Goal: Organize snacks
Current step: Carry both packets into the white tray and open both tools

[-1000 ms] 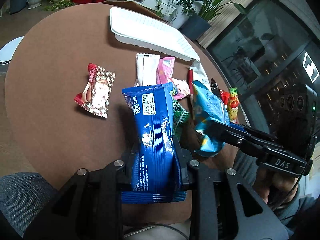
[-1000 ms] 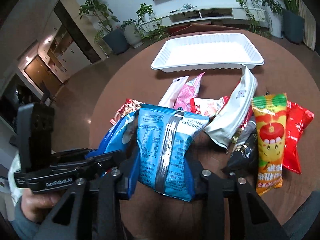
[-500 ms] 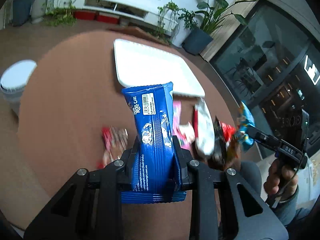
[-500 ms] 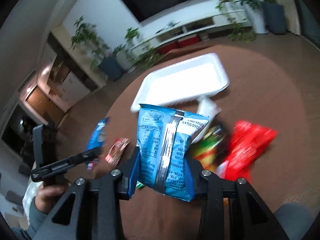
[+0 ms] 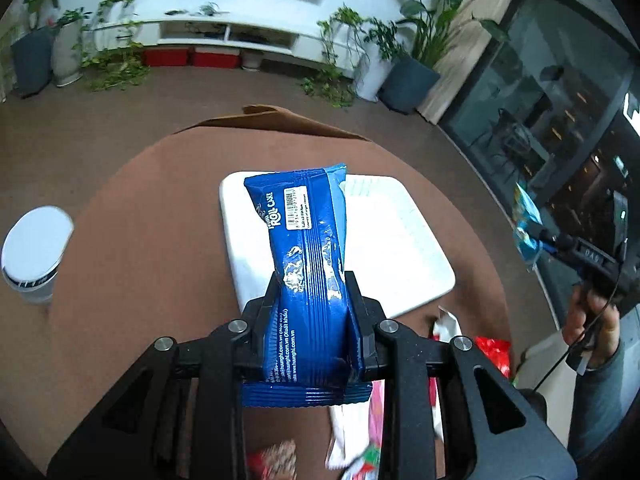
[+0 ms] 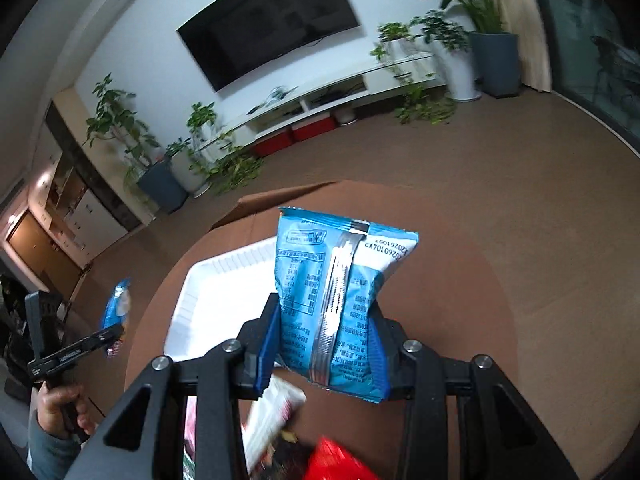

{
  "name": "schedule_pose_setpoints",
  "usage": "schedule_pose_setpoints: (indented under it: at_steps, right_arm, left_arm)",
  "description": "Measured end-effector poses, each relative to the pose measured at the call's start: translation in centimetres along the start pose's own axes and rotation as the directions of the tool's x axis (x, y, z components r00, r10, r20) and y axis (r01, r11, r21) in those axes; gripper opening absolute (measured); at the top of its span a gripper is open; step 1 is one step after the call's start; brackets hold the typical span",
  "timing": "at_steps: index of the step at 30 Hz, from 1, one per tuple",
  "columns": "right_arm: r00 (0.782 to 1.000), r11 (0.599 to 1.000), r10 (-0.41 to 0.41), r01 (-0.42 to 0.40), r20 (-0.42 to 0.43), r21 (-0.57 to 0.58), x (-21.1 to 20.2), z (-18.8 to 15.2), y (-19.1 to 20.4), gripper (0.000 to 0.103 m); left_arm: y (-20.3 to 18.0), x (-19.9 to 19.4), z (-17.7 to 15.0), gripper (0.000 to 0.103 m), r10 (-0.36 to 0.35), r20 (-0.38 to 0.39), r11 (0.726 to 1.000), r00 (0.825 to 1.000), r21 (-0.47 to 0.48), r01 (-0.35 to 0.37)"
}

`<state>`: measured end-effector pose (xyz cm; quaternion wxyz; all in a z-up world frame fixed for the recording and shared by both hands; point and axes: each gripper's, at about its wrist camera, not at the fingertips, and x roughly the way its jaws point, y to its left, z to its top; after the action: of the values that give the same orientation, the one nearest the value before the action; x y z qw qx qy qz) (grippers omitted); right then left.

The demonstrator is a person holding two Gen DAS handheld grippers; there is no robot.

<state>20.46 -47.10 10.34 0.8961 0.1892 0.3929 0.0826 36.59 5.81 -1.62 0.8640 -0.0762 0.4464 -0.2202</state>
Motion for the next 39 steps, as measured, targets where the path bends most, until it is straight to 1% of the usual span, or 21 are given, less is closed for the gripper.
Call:
schedule_pose_setpoints:
  at_steps: [3, 7, 9, 10, 12, 16, 19, 23, 27, 31, 32, 34, 35, 36, 37, 38, 39]
  right_arm:
    - [0.998, 0.997, 0.021, -0.025, -0.058, -0.067, 3.7, 0.9, 2.2, 0.041]
    - [0.987, 0.989, 0.035, -0.057, -0.156, -0.138, 9.2, 0.5, 5.3, 0.041]
    - [0.981, 0.987, 0.042, -0.070, -0.188, -0.148, 10.7, 0.3, 5.6, 0.041]
    - [0.977, 0.986, 0.035, -0.069, -0.212, -0.152, 11.9, 0.1, 5.9, 0.041]
    - [0.973, 0.986, 0.023, -0.061, -0.231, -0.155, 13.0, 0.2, 5.7, 0.041]
    - [0.963, 0.987, 0.020, -0.061, -0.271, -0.146, 15.0, 0.1, 5.6, 0.041]
    - [0.955, 0.985, -0.002, -0.049, -0.297, -0.164, 16.3, -0.3, 5.8, 0.041]
    - [0.949, 0.985, -0.026, -0.030, -0.314, -0.172, 17.4, -1.2, 5.8, 0.042]
    - [0.946, 0.981, -0.051, -0.012, -0.320, -0.192, 18.0, -1.5, 5.7, 0.042]
    - [0.948, 0.979, -0.068, 0.003, -0.311, -0.205, 17.9, -1.6, 6.2, 0.044]
    - [0.948, 0.978, -0.076, 0.009, -0.309, -0.210, 17.8, -1.6, 6.1, 0.045]
    - [0.948, 0.976, -0.093, 0.025, -0.305, -0.218, 17.6, -1.8, 6.3, 0.054]
    - [0.949, 0.976, -0.093, 0.027, -0.302, -0.216, 17.5, -1.8, 6.3, 0.056]
    - [0.950, 0.977, -0.093, 0.028, -0.299, -0.213, 17.3, -1.8, 6.2, 0.058]
    - [0.951, 0.977, -0.092, 0.029, -0.295, -0.210, 17.1, -1.7, 5.9, 0.060]
    - [0.953, 0.978, -0.091, 0.031, -0.289, -0.206, 16.8, -1.5, 5.8, 0.062]
    - [0.955, 0.979, -0.089, 0.033, -0.282, -0.199, 16.5, -1.3, 5.5, 0.065]
  left_arm:
    - [-1.0, 3.3, 1.6, 0.025, 0.003, -0.036, 1.000, 0.999, 0.030, -0.002]
    - [-2.0, 7.3, 2.8, 0.025, 0.006, -0.093, 0.999, 0.996, 0.033, -0.003]
    - [-2.2, 9.1, 2.9, 0.025, 0.010, -0.124, 0.999, 0.992, 0.036, -0.006]
    - [-2.4, 9.8, 1.9, 0.025, 0.014, -0.135, 0.999, 0.991, 0.041, -0.008]
    - [-2.5, 11.4, 2.1, 0.025, 0.020, -0.151, 0.999, 0.988, 0.042, -0.013]
    - [-2.8, 13.5, 1.2, 0.025, 0.016, -0.171, 0.999, 0.985, 0.035, -0.010]
    - [-3.1, 14.7, 0.5, 0.025, 0.022, -0.186, 0.999, 0.982, 0.036, -0.016]
    - [-3.1, 16.3, 0.2, 0.026, 0.034, -0.204, 0.999, 0.978, 0.034, -0.028]
    - [-3.2, 16.7, 0.2, 0.026, 0.048, -0.190, 0.998, 0.981, 0.037, -0.042]
    - [-3.7, 17.2, 0.3, 0.026, 0.066, -0.182, 0.997, 0.981, 0.045, -0.059]
    - [-3.7, 17.2, 0.2, 0.026, 0.067, -0.179, 0.997, 0.982, 0.044, -0.060]
    - [-4.0, 16.9, -0.1, 0.026, 0.066, -0.179, 0.997, 0.982, 0.042, -0.059]
    - [-4.2, 16.7, -0.3, 0.027, 0.065, -0.176, 0.997, 0.982, 0.040, -0.059]
    - [-4.3, 16.5, -0.3, 0.028, 0.067, -0.168, 0.997, 0.983, 0.041, -0.060]
    - [-4.0, 15.6, -0.3, 0.029, 0.067, -0.163, 0.997, 0.984, 0.042, -0.061]
    - [-3.9, 15.1, -0.3, 0.033, 0.067, -0.158, 0.997, 0.985, 0.040, -0.061]
    - [-4.0, 14.5, -0.3, 0.044, 0.067, -0.147, 0.997, 0.987, 0.038, -0.062]
